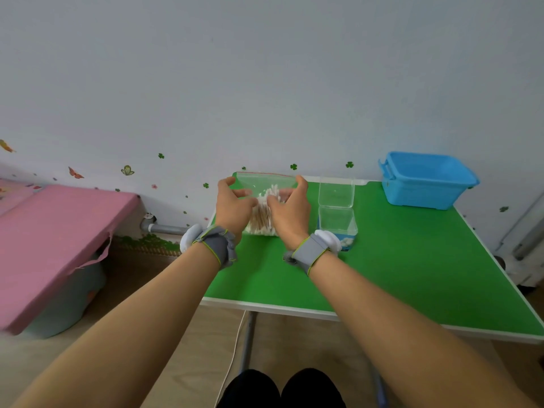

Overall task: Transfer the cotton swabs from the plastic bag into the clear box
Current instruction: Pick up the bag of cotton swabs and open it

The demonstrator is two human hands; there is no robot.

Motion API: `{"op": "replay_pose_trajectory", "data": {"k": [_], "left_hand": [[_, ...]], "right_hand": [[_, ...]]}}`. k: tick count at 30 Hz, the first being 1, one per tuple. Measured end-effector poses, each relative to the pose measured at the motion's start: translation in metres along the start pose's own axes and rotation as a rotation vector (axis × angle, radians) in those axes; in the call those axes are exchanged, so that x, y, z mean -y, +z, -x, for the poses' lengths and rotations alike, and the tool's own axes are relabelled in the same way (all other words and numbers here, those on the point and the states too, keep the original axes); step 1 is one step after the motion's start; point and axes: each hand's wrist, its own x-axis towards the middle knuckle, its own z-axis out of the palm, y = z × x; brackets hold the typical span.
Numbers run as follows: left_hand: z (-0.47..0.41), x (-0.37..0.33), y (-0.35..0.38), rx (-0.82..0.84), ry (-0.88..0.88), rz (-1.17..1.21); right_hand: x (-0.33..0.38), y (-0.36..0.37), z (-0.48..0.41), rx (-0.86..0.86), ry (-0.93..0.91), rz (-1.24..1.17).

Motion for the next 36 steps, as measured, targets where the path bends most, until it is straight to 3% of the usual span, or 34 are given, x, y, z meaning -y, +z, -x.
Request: {"op": "replay_pose_trajectory", "data": {"k": [11, 22, 29, 36], "left_hand": [[0.02, -0.007, -0.009, -0.045, 0.132, -0.053], [0.029, -0.016, -0.009, -0.114, 0.374, -0.232], [0.045, -0.01, 0.0, -0.083, 0.28, -0.088], [0.051, -0.018, 0.01, -0.136, 0.285, -0.058]], "right_hand": [[0.005, -0.008, 0.007, -0.073, -0.023, -0.066], [0.022, -0.014, 0.002, 0.049, -0.021, -0.007], [0.019, -0.019, 0.016, -0.125, 0.023, 0.075], [0.026, -0.016, 0.013, 0.036, 0.123, -0.157]]}}
